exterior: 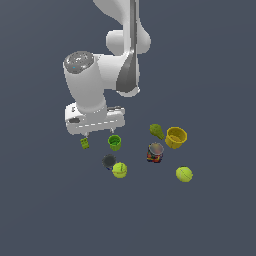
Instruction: Pick up a designated object from a clutter of objects.
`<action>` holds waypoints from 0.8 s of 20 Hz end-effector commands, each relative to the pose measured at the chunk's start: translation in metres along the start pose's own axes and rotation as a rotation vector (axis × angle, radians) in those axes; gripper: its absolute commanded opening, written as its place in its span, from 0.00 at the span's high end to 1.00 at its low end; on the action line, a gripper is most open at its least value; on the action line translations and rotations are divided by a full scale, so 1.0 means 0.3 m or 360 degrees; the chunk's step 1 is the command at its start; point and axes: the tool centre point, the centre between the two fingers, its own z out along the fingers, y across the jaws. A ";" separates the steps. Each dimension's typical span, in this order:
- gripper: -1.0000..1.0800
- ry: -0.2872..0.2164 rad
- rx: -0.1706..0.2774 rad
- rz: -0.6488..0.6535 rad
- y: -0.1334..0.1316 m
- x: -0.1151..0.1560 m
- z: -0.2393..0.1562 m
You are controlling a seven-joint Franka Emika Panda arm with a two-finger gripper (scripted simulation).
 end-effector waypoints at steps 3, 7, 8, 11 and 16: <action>0.04 0.0005 -0.0006 -0.0096 0.114 -0.061 0.118; 0.04 0.0012 -0.0006 -0.0181 0.202 -0.125 0.218; 0.04 0.0014 -0.0006 -0.0200 0.220 -0.141 0.240; 0.04 0.0020 -0.0005 -0.0251 0.266 -0.185 0.299; 0.04 0.0031 -0.0001 -0.0315 0.317 -0.243 0.371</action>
